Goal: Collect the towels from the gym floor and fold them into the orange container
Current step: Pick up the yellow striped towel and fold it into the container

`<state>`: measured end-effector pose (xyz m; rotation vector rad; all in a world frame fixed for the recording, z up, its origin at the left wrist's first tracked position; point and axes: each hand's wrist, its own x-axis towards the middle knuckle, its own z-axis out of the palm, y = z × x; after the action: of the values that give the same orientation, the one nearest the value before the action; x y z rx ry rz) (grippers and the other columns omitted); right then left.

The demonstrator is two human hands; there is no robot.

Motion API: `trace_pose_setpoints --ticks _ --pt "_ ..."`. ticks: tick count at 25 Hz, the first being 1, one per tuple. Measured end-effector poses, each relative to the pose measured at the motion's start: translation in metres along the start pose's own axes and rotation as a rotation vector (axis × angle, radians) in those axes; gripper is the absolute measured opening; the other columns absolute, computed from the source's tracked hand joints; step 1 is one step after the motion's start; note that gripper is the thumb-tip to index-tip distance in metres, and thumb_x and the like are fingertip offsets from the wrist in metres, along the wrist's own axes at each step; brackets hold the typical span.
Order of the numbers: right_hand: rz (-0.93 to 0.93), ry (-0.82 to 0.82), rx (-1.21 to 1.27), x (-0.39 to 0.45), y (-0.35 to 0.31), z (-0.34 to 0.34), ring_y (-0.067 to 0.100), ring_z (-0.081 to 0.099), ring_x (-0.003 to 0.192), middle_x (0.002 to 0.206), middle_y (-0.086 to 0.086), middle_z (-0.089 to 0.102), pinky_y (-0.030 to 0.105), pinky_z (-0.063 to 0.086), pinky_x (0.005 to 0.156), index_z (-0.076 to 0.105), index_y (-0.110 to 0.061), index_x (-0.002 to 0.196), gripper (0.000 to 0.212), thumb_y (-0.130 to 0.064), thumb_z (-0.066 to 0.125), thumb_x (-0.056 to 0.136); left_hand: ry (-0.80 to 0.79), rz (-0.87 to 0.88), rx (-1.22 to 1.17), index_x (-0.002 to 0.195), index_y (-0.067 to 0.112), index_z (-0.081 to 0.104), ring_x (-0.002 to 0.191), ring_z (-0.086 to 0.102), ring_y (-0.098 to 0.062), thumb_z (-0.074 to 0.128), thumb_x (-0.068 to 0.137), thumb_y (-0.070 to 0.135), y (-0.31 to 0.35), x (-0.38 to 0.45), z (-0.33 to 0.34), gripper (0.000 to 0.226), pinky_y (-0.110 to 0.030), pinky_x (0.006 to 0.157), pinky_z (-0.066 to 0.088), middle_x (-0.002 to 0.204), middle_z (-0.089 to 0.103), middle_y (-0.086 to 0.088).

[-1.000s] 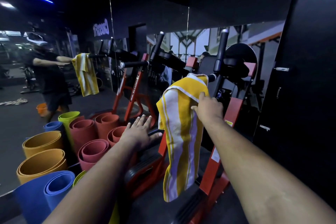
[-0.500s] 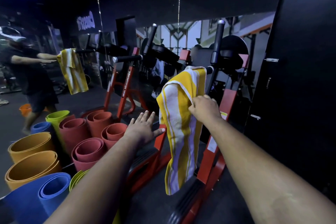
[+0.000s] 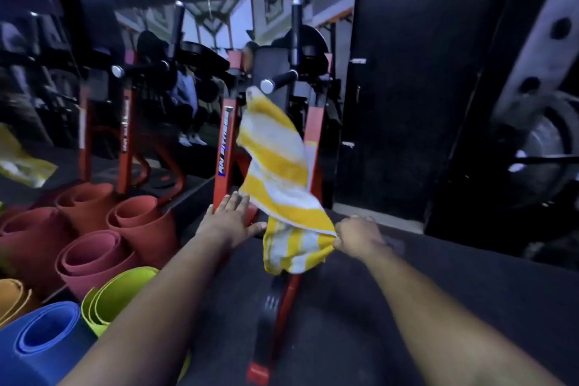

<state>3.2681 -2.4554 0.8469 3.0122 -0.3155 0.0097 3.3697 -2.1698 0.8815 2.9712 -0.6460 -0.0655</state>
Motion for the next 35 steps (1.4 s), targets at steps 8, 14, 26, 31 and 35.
trace_pose_setpoints --ticks 8,14,26,31,35 --pt "0.324 0.000 0.310 -0.225 0.021 0.049 0.031 0.064 0.101 0.103 0.003 0.068 0.036 0.044 0.084 0.053 -0.026 0.077 0.013 -0.035 0.056 0.086 -0.233 0.323 0.033 0.163 0.025 -0.006 0.158 -0.007 -0.019 0.031 0.091 0.082 0.101 -0.113 0.090 0.100 -0.048 0.127 0.002 0.171 -0.011 -0.002" --pt "0.643 0.011 0.425 -0.452 0.042 0.098 0.030 0.063 0.096 0.100 0.002 0.066 0.033 0.038 0.071 0.051 -0.024 0.076 0.014 -0.034 0.055 0.085 -0.347 0.644 0.071 0.163 0.026 -0.006 0.158 -0.007 -0.020 0.031 0.091 0.082 0.218 -0.247 0.160 0.099 -0.047 0.127 0.004 0.171 -0.012 -0.002" --pt "1.198 0.032 0.371 -0.924 -0.029 0.107 0.028 0.062 0.095 0.095 0.002 0.067 0.038 0.045 0.081 0.050 -0.025 0.077 0.015 -0.033 0.056 0.088 -0.460 1.161 0.134 0.163 0.026 -0.007 0.158 -0.009 -0.020 0.031 0.091 0.081 0.352 -0.630 0.213 0.098 -0.048 0.127 0.004 0.171 -0.013 0.000" --pt "1.334 0.094 0.295 -1.028 -0.071 0.094 0.028 0.062 0.094 0.092 0.000 0.066 0.035 0.040 0.078 0.050 -0.024 0.077 0.014 -0.032 0.056 0.087 -0.441 1.341 0.170 0.163 0.026 -0.006 0.158 -0.008 -0.020 0.033 0.092 0.080 0.367 -0.735 0.214 0.098 -0.048 0.127 0.003 0.171 -0.012 -0.001" --pt "1.464 0.093 0.217 -1.097 -0.097 0.083 0.028 0.062 0.100 0.097 0.002 0.067 0.034 0.041 0.082 0.047 -0.025 0.079 0.015 -0.034 0.056 0.088 -0.474 1.460 0.205 0.163 0.026 -0.006 0.158 -0.010 -0.020 0.034 0.093 0.079 0.373 -0.804 0.216 0.097 -0.047 0.127 0.001 0.171 -0.012 -0.001"
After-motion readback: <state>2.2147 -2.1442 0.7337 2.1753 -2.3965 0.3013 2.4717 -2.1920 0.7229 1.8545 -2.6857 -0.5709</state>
